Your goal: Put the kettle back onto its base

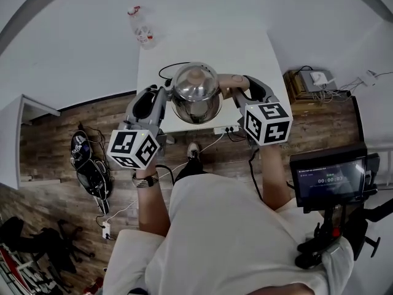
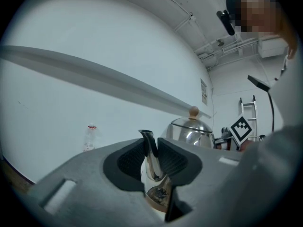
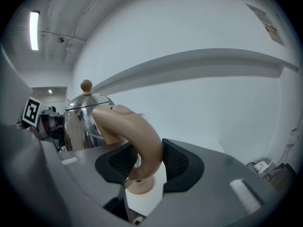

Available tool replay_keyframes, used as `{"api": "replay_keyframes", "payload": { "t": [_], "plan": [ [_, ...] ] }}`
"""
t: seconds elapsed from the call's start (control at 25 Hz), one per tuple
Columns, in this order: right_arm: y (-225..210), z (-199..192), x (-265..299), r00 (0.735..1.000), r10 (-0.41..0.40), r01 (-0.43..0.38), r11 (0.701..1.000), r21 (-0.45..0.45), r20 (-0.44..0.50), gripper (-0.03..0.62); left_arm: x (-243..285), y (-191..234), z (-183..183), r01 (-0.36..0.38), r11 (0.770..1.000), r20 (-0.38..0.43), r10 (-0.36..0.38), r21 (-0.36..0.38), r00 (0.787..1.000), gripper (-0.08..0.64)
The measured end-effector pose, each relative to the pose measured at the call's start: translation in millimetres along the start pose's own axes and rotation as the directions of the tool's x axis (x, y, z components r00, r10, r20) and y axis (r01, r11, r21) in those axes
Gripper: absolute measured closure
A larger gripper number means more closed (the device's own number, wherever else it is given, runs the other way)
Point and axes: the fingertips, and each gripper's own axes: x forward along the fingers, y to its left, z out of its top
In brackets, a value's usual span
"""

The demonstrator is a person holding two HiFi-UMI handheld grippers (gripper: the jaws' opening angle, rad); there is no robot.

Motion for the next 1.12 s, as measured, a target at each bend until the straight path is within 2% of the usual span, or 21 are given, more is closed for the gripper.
{"api": "replay_keyframes", "payload": {
  "t": [0.44, 0.72, 0.96, 1.12],
  "plan": [
    [-7, -16, 19, 1.0, -0.012, 0.012, 1.0, -0.008, 0.009, 0.431, 12, 10, -17, 0.027, 0.999, -0.005, -0.027, 0.021, 1.0, 0.471],
    [-18, -56, 50, 0.997, -0.021, 0.021, 1.0, 0.008, -0.069, 0.433, 30, 26, -57, 0.058, 0.998, -0.072, -0.058, 0.009, 0.996, 0.471],
    [-12, -80, 91, 0.992, -0.038, 0.036, 0.999, -0.023, -0.123, 0.433, 43, 66, -92, 0.053, 0.999, -0.138, -0.054, -0.008, 0.989, 0.471],
    [-18, -107, 110, 0.985, -0.049, 0.044, 0.998, -0.034, -0.166, 0.434, 53, 77, -120, 0.057, 0.998, -0.192, -0.058, -0.009, 0.98, 0.471]
  ]
}}
